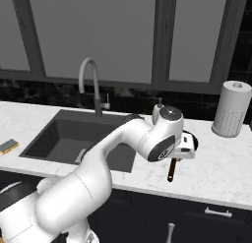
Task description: Pick the pan and sponge and place them into the sink. Then turn on the water.
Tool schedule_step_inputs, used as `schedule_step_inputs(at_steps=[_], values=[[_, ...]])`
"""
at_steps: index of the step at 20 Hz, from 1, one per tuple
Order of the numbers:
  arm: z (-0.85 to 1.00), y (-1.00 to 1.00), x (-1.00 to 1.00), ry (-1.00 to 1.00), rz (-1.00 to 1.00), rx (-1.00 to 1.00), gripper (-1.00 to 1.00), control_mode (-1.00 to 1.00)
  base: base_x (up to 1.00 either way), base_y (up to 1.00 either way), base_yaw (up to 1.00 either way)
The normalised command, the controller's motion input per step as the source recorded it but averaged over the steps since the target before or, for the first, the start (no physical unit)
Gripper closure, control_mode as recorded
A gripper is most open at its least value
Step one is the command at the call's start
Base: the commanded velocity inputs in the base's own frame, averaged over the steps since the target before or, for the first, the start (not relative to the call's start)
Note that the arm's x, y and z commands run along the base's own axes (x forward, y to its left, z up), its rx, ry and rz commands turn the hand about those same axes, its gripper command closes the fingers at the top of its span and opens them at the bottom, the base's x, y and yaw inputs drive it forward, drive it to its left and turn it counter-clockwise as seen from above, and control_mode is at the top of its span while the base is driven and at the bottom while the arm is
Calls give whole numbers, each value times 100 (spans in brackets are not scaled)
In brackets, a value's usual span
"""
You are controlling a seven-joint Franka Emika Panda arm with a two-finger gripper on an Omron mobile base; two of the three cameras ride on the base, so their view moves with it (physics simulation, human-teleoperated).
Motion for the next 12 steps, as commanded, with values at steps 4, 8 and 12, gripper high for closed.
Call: schedule_step_inputs(at_steps=[4,8,12], values=[[-18,-8,48,10,0,4,-100,-100,0,0,0],[-27,-6,58,12,0,5,-100,-100,0,0,0],[-32,-8,53,7,0,4,-100,-100,0,0,0]])
